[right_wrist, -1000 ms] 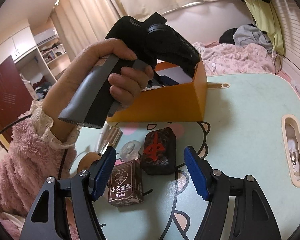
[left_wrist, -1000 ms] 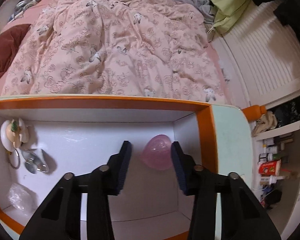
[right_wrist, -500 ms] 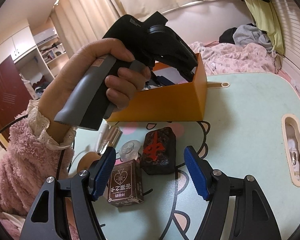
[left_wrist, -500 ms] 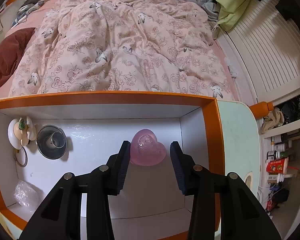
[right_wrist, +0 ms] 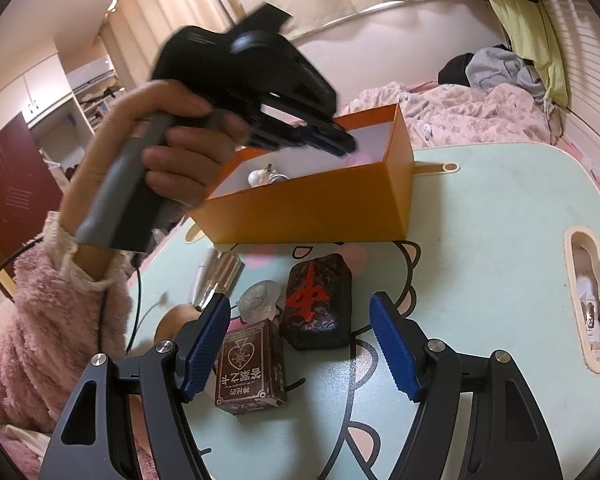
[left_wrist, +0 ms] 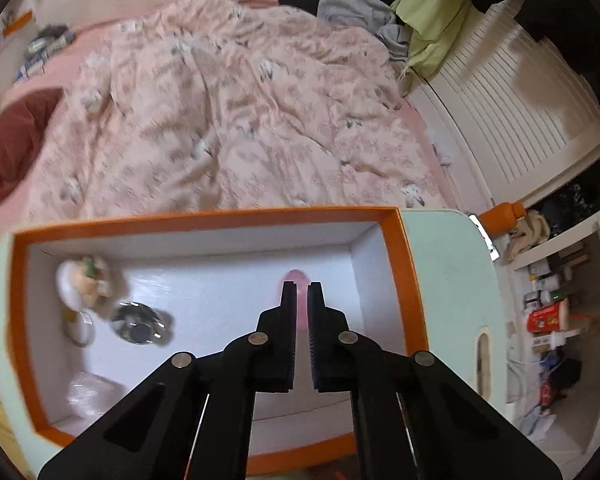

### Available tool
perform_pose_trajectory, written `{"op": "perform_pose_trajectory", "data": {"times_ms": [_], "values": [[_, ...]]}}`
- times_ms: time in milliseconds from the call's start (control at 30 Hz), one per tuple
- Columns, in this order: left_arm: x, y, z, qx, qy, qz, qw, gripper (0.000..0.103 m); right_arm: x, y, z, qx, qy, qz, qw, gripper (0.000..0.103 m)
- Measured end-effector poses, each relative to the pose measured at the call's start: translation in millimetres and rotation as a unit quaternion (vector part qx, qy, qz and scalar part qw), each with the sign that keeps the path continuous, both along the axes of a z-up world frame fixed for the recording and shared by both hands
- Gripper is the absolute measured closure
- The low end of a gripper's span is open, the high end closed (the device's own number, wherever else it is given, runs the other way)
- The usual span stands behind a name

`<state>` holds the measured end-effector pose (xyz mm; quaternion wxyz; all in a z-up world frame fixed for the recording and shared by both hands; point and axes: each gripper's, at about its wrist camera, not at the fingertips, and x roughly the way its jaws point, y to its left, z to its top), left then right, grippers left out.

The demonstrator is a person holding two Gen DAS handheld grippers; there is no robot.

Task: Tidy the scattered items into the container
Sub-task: 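Reach into the orange box and grasp the pink heart with the left gripper, then lift the pink heart out and set it on the table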

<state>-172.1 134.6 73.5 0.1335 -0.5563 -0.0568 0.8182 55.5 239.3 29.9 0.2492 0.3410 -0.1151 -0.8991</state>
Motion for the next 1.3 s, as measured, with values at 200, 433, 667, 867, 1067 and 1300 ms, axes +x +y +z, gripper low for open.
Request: {"op": "perform_pose_trajectory", "data": {"times_ms": [200,433,667,867,1067,1300], "values": [[-13.8,-8.1,-19.6,0.017,-0.030,0.029,0.9990,0.069,0.5,0.2,-1.0,0.000,-0.003,-0.002,1.000,0.031],[-12.0,-9.0,-28.8,-0.016,-0.039,0.030,0.9987,0.052,2.1,-0.8,-1.6,-0.001,-0.001,-0.001,1.000,0.031],[-10.7,12.8,-39.8,-0.068,-0.021,0.001,0.9975,0.051,2.0,-0.3,-0.6,-0.003,-0.001,-0.002,1.000,0.031],[-6.8,12.1,-38.7,-0.099,-0.008,-0.009,0.9950,0.063,2.0,-0.1,-0.1,-0.004,-0.002,-0.002,1.000,0.031],[-3.7,-0.9,-30.1,-0.053,-0.008,-0.007,0.9986,0.063,1.5,1.5,0.5,-0.005,-0.003,-0.001,1.000,0.031],[40.8,-33.4,31.1,0.027,0.051,-0.023,0.9981,0.063,1.3,2.2,0.3,-0.004,-0.004,-0.002,1.000,0.031]]}}
